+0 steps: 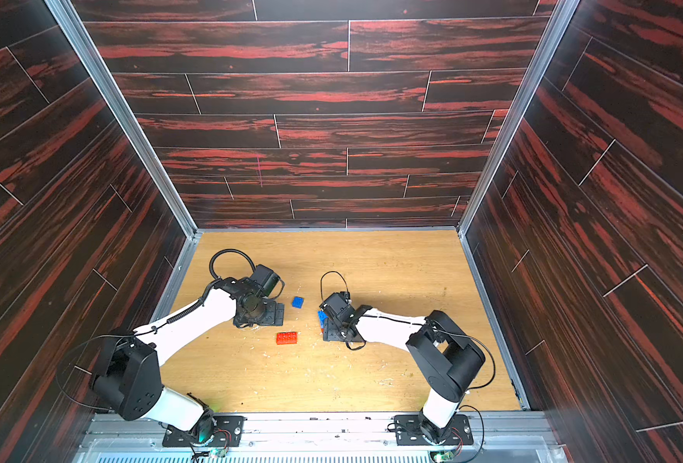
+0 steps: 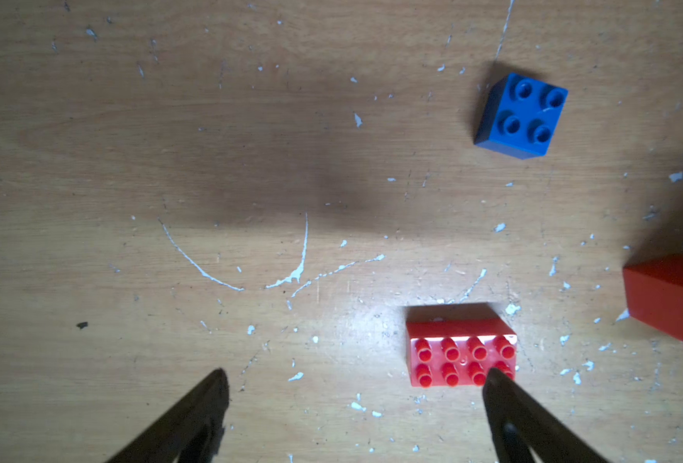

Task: Assemble a giraffe with lego
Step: Adjust the lego brick at the center of the board.

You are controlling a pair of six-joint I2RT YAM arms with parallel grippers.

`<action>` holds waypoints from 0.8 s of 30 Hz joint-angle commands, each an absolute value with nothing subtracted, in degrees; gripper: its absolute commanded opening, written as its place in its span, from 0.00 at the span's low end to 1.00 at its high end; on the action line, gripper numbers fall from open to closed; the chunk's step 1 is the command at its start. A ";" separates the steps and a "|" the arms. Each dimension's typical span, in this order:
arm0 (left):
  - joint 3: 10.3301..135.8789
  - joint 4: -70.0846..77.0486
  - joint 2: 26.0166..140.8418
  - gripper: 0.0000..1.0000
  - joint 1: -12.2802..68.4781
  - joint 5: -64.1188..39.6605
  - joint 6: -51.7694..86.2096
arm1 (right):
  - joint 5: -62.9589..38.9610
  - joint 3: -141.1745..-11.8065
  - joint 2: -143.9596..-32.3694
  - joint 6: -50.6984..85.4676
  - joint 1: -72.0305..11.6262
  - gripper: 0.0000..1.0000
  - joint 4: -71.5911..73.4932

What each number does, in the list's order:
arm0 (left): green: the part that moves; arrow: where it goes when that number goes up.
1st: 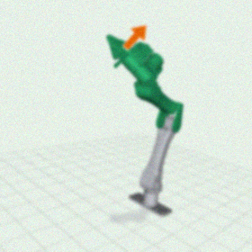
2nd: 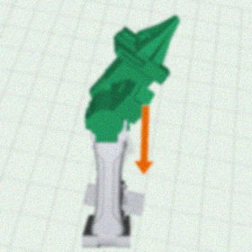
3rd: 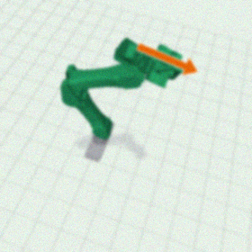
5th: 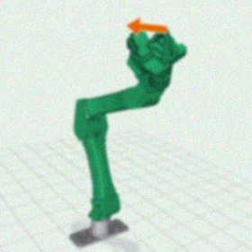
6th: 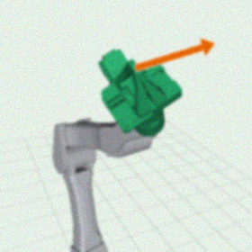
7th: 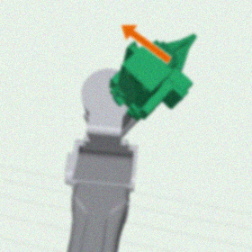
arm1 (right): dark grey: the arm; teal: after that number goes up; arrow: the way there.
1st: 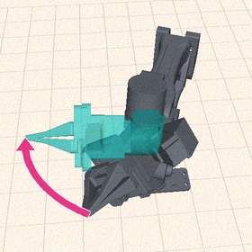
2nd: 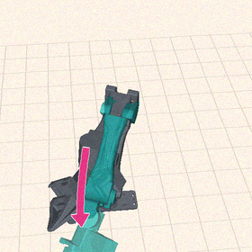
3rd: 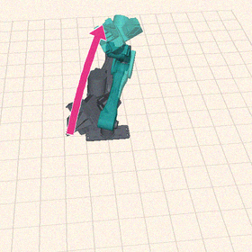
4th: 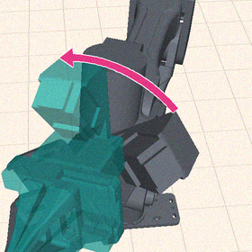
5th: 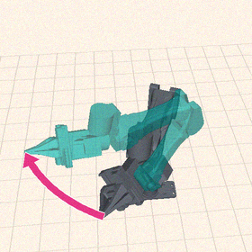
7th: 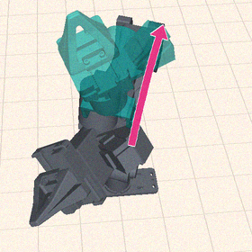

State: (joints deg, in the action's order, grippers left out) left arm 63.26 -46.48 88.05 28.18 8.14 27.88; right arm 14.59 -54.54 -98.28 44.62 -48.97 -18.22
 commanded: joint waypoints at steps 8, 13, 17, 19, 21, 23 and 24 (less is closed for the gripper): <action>66.72 -50.48 86.73 1.00 27.34 9.75 26.04 | 17.34 -56.56 -99.66 49.11 -50.20 0.79 -18.99; 67.68 -51.70 86.91 1.00 27.07 9.40 25.48 | 17.54 -56.63 -99.68 49.89 -50.77 0.78 -18.94; 68.24 -53.27 86.11 1.00 26.43 9.23 24.38 | 19.02 -57.22 -97.22 49.90 -52.69 0.78 -22.94; 68.21 -53.35 85.53 1.00 25.72 8.70 23.99 | 19.52 -58.52 -95.71 49.26 -54.14 0.78 -26.08; 67.99 -53.18 85.04 1.00 24.65 7.00 23.71 | 20.76 -61.33 -95.19 48.92 -55.95 0.78 -30.37; 67.59 -52.90 84.78 1.00 23.20 4.92 23.51 | 21.41 -64.22 -95.17 48.39 -57.52 0.78 -33.95; 67.42 -52.71 84.62 1.00 22.58 4.19 23.26 | 20.64 -65.70 -95.47 47.86 -58.01 0.78 -35.15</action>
State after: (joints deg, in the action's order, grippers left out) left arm 66.89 -50.61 86.98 24.10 6.50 24.34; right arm 19.53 -62.15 -96.77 48.82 -56.51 -28.69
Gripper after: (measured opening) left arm 0.999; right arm 0.778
